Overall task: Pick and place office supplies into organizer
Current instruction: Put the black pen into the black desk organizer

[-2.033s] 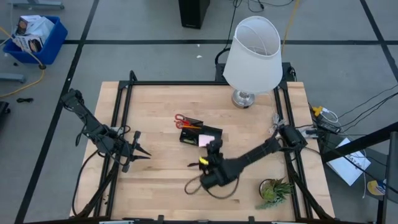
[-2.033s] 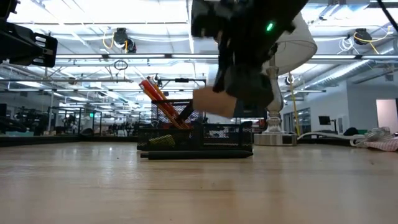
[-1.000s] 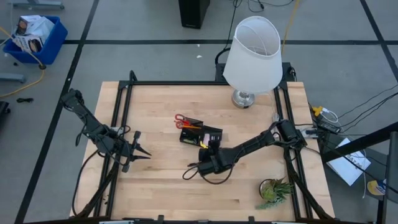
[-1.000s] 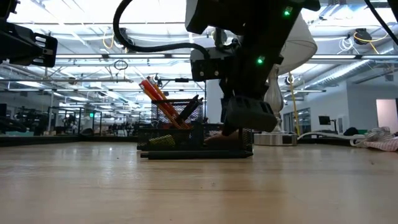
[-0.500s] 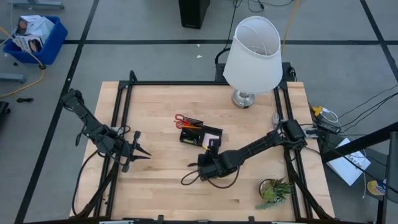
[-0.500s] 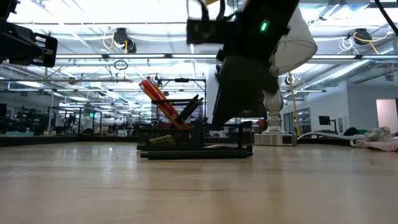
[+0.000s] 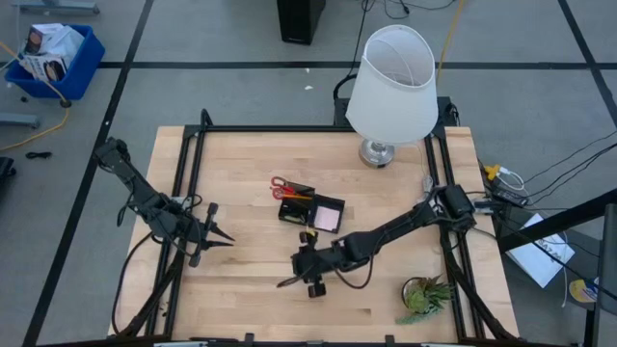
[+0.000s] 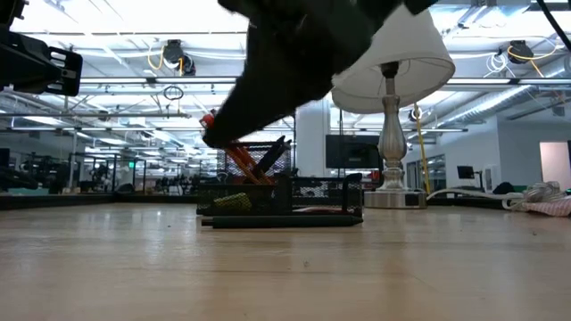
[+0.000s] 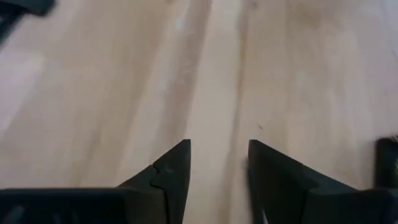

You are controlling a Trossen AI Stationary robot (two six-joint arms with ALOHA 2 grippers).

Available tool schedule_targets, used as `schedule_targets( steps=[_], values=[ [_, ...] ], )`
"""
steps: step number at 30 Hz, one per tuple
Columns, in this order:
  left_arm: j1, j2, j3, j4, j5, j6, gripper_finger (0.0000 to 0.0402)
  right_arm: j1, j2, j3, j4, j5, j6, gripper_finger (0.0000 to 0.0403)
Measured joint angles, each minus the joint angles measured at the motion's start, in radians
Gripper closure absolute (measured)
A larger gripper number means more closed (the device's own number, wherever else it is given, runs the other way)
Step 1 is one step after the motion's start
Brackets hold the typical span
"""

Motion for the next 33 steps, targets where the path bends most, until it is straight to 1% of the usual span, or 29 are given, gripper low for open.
schedule_targets(
  steps=[3,6,9,13,17,22,26,33],
  values=[
    [0.0,0.0,0.0,0.0,0.0,0.0,0.0339,-0.034,0.0,-0.023,0.0,-0.003,-0.002,0.025],
    [0.0,0.0,0.0,0.0,0.0,0.0,0.0339,-0.07,0.0,-0.046,0.007,-0.042,0.0,0.0252],
    [0.0,0.0,0.0,0.0,0.0,0.0,0.0339,-0.102,0.0,-0.077,0.066,-0.118,0.012,0.0255],
    [0.0,0.0,0.0,0.0,0.0,0.0,0.0339,-0.122,0.0,-0.133,0.14,-0.157,0.0,0.026],
    [0.0,0.0,0.0,0.0,0.0,0.0,0.0339,-0.122,0.003,-0.156,0.181,-0.158,-0.046,0.0263],
    [0.0,0.0,0.0,0.0,0.0,0.0,0.0339,-0.112,0.048,-0.158,0.211,-0.156,-0.111,0.0264],
    [0.0,0.0,0.0,-0.001,0.0,0.0,0.0339,-0.112,0.078,-0.156,0.238,-0.153,-0.111,0.0264],
    [0.0,0.0,0.0,-0.001,0.0,0.0,0.0339,-0.126,0.083,-0.156,0.219,-0.157,-0.081,0.0264]
  ],
)
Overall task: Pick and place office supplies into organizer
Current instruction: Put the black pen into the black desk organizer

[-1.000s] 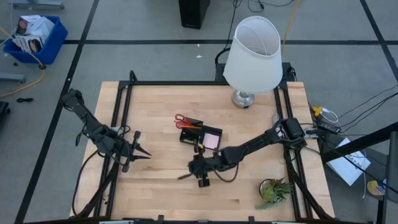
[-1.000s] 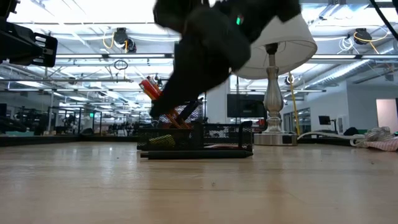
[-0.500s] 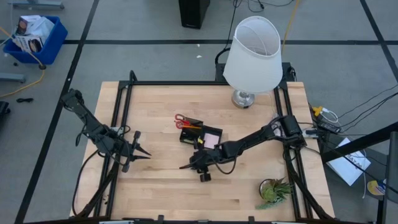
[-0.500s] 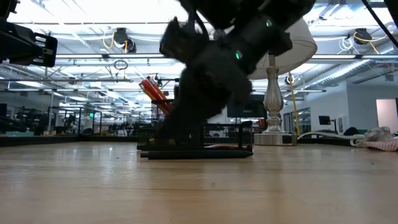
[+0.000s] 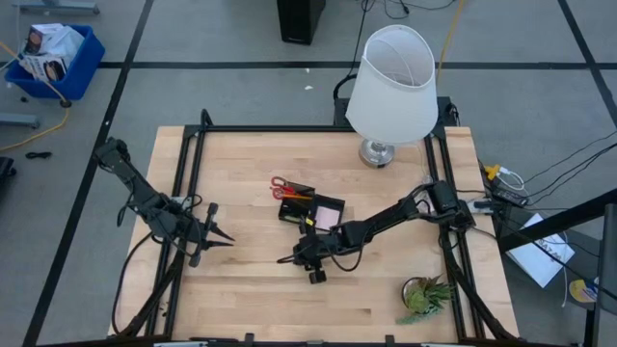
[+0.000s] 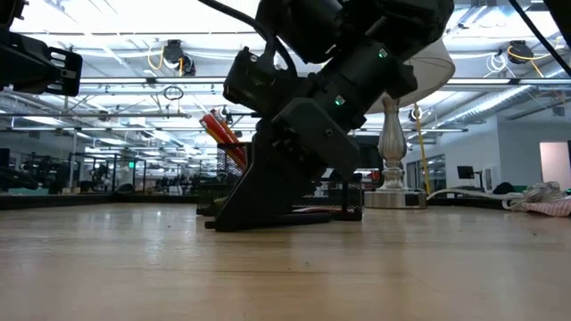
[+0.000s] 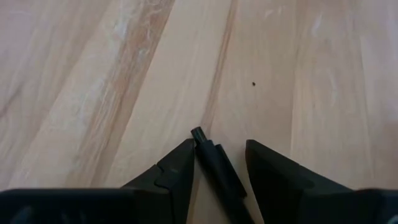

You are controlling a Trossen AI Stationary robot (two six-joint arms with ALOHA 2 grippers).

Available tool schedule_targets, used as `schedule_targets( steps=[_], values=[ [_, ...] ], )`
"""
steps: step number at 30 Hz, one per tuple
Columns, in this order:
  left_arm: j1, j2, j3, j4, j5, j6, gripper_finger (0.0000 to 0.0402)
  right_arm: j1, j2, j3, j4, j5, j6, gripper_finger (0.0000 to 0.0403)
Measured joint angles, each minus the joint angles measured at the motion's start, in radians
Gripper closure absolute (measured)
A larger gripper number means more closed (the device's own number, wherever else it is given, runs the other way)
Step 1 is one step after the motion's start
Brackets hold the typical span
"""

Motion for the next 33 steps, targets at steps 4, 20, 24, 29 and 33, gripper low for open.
schedule_targets(
  steps=[4,20,24,29,33],
  values=[
    [0.0,0.0,0.0,0.0,0.0,0.0,0.0339,-0.002,0.0,0.0,-0.019,0.001,-0.004,0.0275],
    [0.0,0.0,0.0,0.0,0.0,0.0,0.0339,-0.005,0.006,-0.122,0.293,-0.007,0.115,0.0378],
    [0.0,0.0,0.0,0.0,0.0,0.0,0.0339,-0.005,0.009,-0.124,0.352,-0.023,0.122,0.0372],
    [0.0,0.0,0.0,0.0,0.0,0.0,0.0339,-0.005,0.008,-0.123,0.387,-0.019,0.124,0.0389],
    [0.0,0.0,0.0,0.0,0.0,0.0,0.0339,-0.005,0.008,-0.123,0.428,-0.019,0.124,0.04]
  ],
)
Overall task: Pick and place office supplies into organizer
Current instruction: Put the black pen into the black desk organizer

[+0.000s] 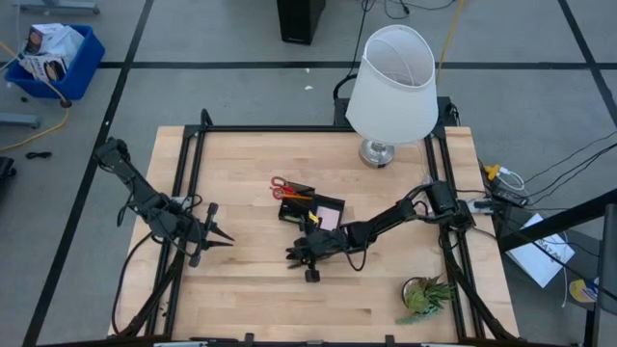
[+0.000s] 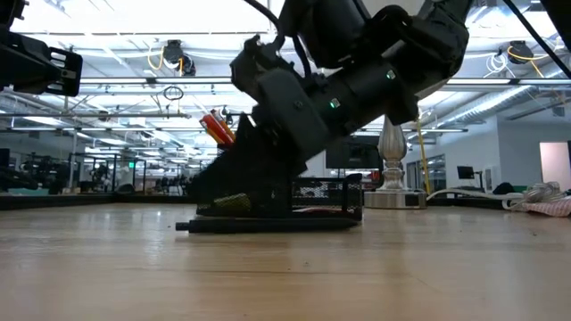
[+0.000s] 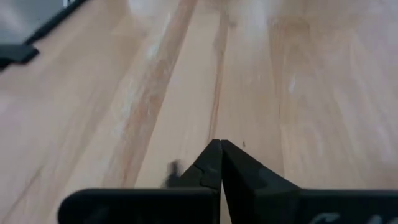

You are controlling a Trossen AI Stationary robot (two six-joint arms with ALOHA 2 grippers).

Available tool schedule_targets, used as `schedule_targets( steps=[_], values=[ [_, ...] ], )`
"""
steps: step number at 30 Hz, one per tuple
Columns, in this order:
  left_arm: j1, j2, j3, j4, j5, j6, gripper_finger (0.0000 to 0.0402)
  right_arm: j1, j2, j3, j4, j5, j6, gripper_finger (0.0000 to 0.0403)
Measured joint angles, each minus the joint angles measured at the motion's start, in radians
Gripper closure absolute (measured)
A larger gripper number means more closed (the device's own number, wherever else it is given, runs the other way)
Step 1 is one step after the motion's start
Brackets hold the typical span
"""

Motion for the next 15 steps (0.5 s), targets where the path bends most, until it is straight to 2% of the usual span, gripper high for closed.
schedule_targets(
  steps=[5,11,15],
  values=[
    [0.0,0.0,0.0,0.0,0.0,0.0,0.0339,-0.001,-0.001,0.001,0.038,-0.013,-0.003,0.0402],
    [0.0,0.0,0.0,0.0,0.0,0.0,0.0339,0.005,-0.046,0.001,-0.014,-0.149,0.033,0.0399],
    [0.0,0.0,0.0,0.001,0.0,0.0,0.0339,0.039,-0.052,0.003,-0.034,-0.158,-0.011,0.0377]
  ],
)
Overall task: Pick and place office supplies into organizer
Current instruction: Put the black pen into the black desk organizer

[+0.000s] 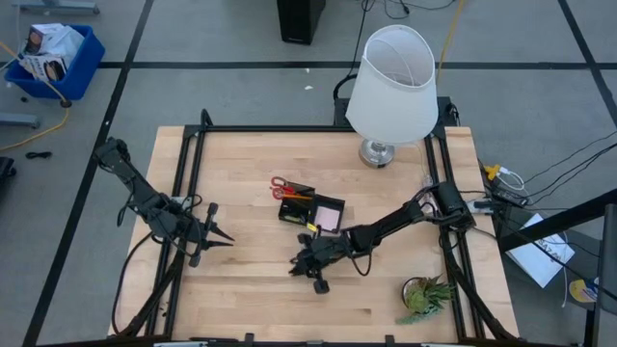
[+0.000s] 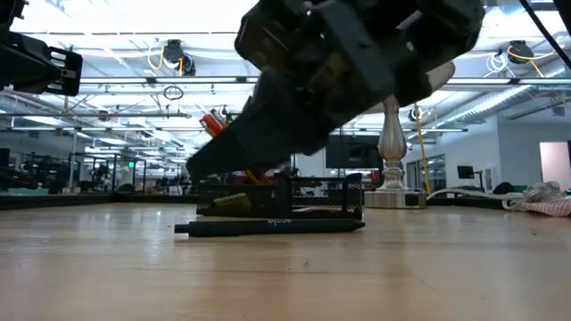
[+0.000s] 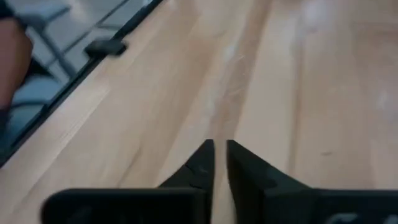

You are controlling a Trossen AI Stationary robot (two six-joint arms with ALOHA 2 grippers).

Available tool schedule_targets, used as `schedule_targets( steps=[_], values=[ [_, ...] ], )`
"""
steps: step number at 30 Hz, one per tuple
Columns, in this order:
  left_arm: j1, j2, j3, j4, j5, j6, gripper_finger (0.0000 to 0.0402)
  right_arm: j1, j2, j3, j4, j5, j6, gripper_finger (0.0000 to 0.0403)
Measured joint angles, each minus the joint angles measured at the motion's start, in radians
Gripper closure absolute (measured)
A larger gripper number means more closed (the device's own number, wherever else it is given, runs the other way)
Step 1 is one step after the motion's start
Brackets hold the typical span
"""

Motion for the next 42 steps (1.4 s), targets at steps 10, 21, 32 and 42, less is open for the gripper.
schedule_targets(
  steps=[10,21,32,42],
  values=[
    [0.0,0.0,0.0,0.0,0.0,0.0,0.0339,0.04,0.038,0.001,0.0,0.08,-0.09,0.0222],
    [0.0,0.0,0.0,0.0,0.0,0.0,0.0339,0.036,0.081,-0.005,0.0,0.16,-0.138,0.0203],
    [0.0,0.0,0.0,0.0,0.0,0.0,0.0339,0.029,0.128,-0.013,0.014,0.148,-0.136,0.0274],
    [0.0,0.0,0.0,0.0,0.0,0.0,0.0339,0.017,0.132,-0.098,0.034,0.157,-0.059,0.0382]
  ],
)
